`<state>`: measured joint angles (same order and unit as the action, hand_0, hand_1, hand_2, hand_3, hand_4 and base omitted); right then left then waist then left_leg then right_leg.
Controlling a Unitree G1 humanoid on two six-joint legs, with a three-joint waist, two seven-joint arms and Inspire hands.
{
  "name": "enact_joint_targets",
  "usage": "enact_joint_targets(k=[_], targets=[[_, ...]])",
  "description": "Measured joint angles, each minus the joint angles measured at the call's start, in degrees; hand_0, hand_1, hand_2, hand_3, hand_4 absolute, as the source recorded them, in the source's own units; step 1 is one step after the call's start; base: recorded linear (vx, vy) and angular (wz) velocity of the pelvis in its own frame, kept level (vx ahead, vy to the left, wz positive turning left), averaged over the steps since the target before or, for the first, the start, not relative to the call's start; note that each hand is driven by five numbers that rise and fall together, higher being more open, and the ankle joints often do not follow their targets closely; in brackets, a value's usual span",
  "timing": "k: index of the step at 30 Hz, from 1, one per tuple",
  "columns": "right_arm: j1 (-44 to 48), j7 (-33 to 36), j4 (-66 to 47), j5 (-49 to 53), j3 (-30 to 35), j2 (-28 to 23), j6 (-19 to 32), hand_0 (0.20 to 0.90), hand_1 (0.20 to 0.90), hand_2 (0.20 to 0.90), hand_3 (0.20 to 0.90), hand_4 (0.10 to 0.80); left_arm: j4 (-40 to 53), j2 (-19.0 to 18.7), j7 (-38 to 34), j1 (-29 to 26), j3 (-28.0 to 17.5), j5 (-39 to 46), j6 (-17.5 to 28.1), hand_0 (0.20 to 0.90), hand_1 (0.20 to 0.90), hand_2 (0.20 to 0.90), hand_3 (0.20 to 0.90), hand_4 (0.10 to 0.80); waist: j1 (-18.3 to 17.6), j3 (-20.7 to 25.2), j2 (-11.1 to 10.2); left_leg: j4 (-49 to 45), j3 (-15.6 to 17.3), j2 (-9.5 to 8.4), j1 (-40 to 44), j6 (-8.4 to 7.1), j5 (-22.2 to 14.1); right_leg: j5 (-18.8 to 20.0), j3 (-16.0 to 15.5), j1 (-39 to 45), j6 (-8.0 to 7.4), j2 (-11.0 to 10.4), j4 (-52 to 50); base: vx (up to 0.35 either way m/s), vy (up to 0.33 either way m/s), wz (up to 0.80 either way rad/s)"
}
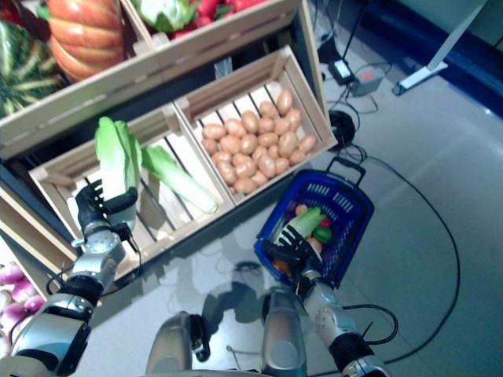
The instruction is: Put vegetables into the basket
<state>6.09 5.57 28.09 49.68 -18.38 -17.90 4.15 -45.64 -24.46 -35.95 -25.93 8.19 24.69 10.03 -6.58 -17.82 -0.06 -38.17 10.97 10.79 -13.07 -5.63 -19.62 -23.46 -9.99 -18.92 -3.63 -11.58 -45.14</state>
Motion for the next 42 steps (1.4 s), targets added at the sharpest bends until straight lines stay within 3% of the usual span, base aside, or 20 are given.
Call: enact_joint_targets(k=[4,7,11,15,20,29,35,42], targets=[[-2.14,-2.56,-3.8,-2.03,0.21,0.65,2.08,0.9,0.9,0.9,0.9,0.8,5.9,3.88,-0.97,6.52,0.18,-6.13,2.08,0.3,0.3,0.3,0.3,0.4,0.51,1.69,0.86,10.16,0.44,-0.91,7.23,-0.21,4.04,3.13,-0.77,6.36,-0.31,1.19,8.29,0.067,-0.029,-0.03],[-3.2,-5.68,-7.0,-3.08,0.75,0.6,2.97,0.9,0.9,0.9,0.9,0.8,13.34,6.08,0.33,10.73,0.52,-6.9,3.38,0.3,0.3,0.3,0.3,0.4,1.93,3.54,0.63,19.6,0.43,-1.79,12.01,-0.4,9.05,6.32,-2.14,10.32,-0.2,2.29,15.51,0.074,-0.05,0.09],[-3.23,-7.25,-11.89,-4.44,3.66,0.26,3.13,0.9,0.9,0.9,0.9,0.8,24.34,6.24,2.56,14.41,0.45,-7.34,3.36,0.3,0.3,0.3,0.3,0.4,3.24,4.98,0.94,28.69,0.21,-1.91,16.77,-0.47,13.79,9.64,-3.35,14.8,-0.33,4.03,22.88,0.036,-0.051,0.1],[-2.91,-10.24,-15.69,-3.3,6.36,-0.97,3.82,0.9,0.9,0.9,0.9,0.8,29.9,6.1,5.92,15.65,0.58,-11.86,3.46,0.3,0.3,0.3,0.3,0.4,4.97,8.02,1.55,33.43,0.04,-2.01,18.77,-0.16,16.1,12.67,-3.54,17.41,-0.91,5.27,28.57,0.022,-0.062,0.03],[-0.57,-14.83,-17.25,3.01,6.67,-2.0,3.62,0.9,0.9,0.9,0.9,0.8,34.47,5.14,10.29,15.85,1.4,-15.17,3.8,0.3,0.3,0.3,0.3,0.4,6.08,10.26,1.43,37.4,0.0,-2.43,20.3,0.6,18.18,17.02,-3.74,20.88,-1.66,6.38,36.61,0.011,-0.044,0.04],[6.17,-15.49,-17.03,9.79,6.62,-1.39,0.96,0.9,0.9,0.9,0.9,0.8,37.71,2.62,18.53,15.79,9.07,-16.95,3.93,0.3,0.3,0.3,0.3,0.4,7.71,12.84,-0.59,42.0,-0.2,-4.46,20.62,2.02,20.74,24.4,-3.31,24.98,-2.75,6.46,49.33,-0.005,-0.006,0.02],[10.79,-15.5,-15.3,14.31,6.6,-0.7,0.53,0.9,0.9,0.9,0.9,0.8,38.22,1.06,21.86,15.62,13.52,-19.64,3.94,0.3,0.3,0.3,0.3,0.4,7.94,12.93,-0.74,43.07,-0.23,-4.77,21.38,2.17,21.18,24.97,-3.29,25.7,-2.99,6.35,50.17,0.0,0.0,0.0],[14.54,-15.62,-12.41,17.47,6.59,-1.14,0.2,0.9,0.9,0.9,0.9,0.8,38.24,-0.1,21.62,13.03,13.6,-19.77,3.94,0.3,0.3,0.3,0.3,0.4,8.49,12.94,-0.77,43.21,-1.47,-4.85,21.96,2.11,21.25,24.98,-3.42,26.5,-3.02,6.34,50.18,-0.023,0.029,0.03]])
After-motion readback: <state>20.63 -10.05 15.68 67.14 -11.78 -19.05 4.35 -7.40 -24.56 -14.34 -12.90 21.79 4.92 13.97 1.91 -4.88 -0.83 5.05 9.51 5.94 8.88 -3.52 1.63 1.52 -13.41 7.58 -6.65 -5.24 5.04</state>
